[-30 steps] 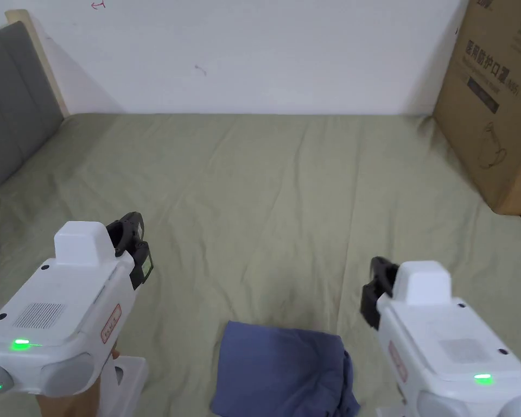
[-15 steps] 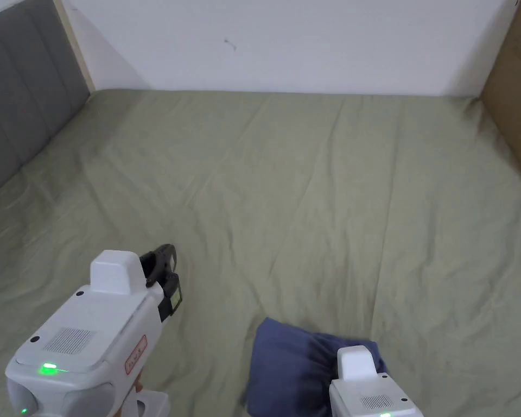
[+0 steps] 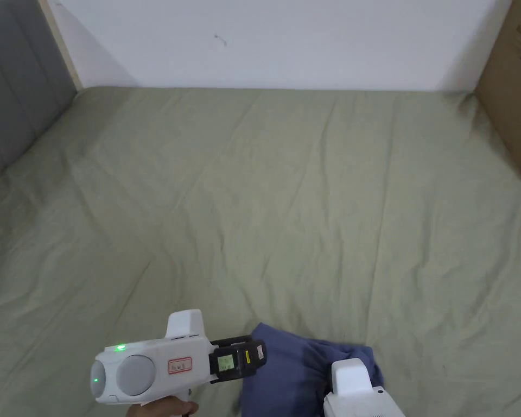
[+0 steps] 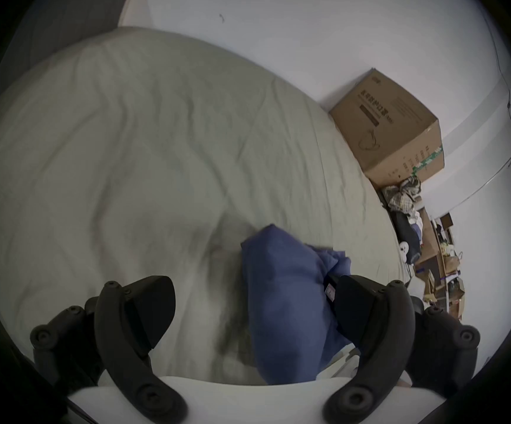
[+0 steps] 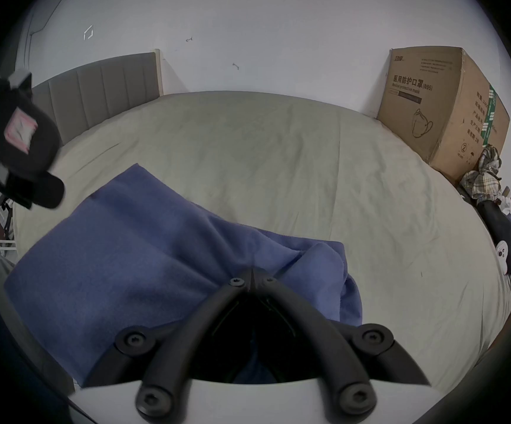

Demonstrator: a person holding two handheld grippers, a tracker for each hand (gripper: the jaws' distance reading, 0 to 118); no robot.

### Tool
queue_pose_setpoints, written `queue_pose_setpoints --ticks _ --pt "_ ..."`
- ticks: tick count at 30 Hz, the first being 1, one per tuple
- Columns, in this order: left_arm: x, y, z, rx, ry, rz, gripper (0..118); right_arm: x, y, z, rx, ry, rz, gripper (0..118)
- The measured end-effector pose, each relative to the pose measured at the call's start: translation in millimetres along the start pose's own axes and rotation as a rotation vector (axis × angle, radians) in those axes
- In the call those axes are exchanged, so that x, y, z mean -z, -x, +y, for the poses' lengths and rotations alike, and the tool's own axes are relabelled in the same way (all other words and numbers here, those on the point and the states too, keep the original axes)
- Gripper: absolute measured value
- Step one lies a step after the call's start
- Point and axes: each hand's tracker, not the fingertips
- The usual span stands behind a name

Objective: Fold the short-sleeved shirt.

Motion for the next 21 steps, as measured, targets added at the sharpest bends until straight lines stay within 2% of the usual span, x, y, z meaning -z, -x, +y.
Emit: queue_pose_setpoints --ticks 4,5,7,9,11,14,17,19,21 --pt "31 3 2 0.011 0.143 -0.041 102 1 -1 -1 0.009 -0.004 0.006 0" --pt "38 3 1 0.018 0.169 -0.051 97 1 -1 -1 0.008 -0.003 0.007 0" --pt "48 1 -5 0.035 0.240 -0.055 69 0 -2 0 0.010 -0.002 0.010 0" --pt "51 1 -9 0.037 0.211 -0.065 43 0 -3 0 0.015 0.000 0.017 0" --pt "50 4 -8 0.023 0.203 -0.082 28 0 -6 3 0.010 0.006 0.032 0" --pt "41 5 -8 0.010 0.188 -0.096 17 -5 -13 15 0.033 0.035 0.070 0" --pt "22 2 2 0.066 0.151 -0.111 14 -24 -23 29 0.107 -0.008 0.106 0" --pt "4 6 13 0.087 0.121 -0.127 13 -42 -27 41 0.101 -0.075 0.087 0" --pt "-16 15 27 0.126 0.104 -0.080 13 -54 -29 53 0.084 -0.104 0.074 0"
